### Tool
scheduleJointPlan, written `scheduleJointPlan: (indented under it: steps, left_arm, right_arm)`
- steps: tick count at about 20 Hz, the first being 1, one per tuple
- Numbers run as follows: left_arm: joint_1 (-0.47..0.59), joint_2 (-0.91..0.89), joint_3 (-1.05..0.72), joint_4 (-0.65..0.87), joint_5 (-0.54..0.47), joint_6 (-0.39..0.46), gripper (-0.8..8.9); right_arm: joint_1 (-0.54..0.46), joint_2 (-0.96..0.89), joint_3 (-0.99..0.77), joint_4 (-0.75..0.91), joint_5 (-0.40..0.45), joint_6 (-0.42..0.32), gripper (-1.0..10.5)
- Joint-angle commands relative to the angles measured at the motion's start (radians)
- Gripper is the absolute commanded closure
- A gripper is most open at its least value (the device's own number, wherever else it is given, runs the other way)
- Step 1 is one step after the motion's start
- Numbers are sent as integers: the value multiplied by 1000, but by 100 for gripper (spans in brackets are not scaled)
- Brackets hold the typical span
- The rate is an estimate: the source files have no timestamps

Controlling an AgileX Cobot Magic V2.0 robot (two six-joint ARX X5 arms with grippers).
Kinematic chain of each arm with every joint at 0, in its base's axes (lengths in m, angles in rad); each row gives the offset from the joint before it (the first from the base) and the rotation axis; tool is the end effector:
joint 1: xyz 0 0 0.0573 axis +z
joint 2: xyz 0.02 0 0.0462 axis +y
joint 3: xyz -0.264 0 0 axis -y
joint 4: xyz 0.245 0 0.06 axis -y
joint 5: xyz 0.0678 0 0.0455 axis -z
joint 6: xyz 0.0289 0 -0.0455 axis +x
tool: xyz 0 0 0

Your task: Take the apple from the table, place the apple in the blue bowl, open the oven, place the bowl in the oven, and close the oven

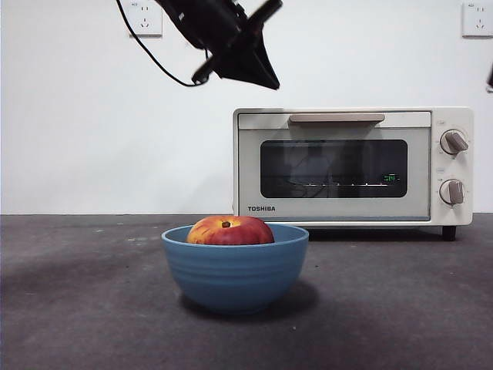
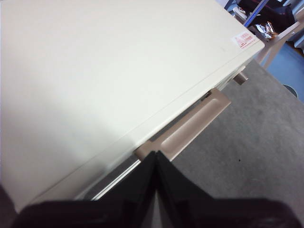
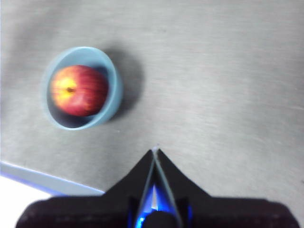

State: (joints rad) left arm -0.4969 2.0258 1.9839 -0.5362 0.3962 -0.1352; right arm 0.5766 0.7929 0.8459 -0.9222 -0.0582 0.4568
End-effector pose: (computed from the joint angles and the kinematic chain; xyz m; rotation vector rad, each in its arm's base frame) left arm 0.4012 -0.2302 0.3387 -0.0924 0.6540 -0.8254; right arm 0.1153 0.0770 0.2906 0.1886 0.9653 0.3848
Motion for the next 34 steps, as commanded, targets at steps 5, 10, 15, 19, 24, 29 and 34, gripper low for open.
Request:
scheduleJointPlan:
  steps: [5, 10, 15, 19, 24, 29, 34]
  left_arm:
    - [-49, 20, 9, 95, 2, 62, 819]
    - [-87, 23, 9, 129, -105, 154, 819]
    - [-87, 59, 10, 144, -104, 119, 819]
    - [-93, 101, 10, 151, -87, 113, 819]
    - [-93, 129, 10, 118, -101, 112, 819]
    - [-93, 153, 10, 67, -82, 112, 819]
    - [-94, 153, 10, -18, -79, 109, 819]
  right_arm:
    - [-1, 23, -16, 10, -6, 6, 954]
    - [-1, 23, -16, 9, -33, 23, 954]
    - [-1, 23, -16, 9, -61, 39, 954]
    - [0, 23, -16, 8, -73, 42, 954]
    - [0, 23, -16, 6, -73, 49, 954]
    - [0, 23, -16, 8, -71, 49, 954]
    - [0, 23, -16, 10, -65, 47, 954]
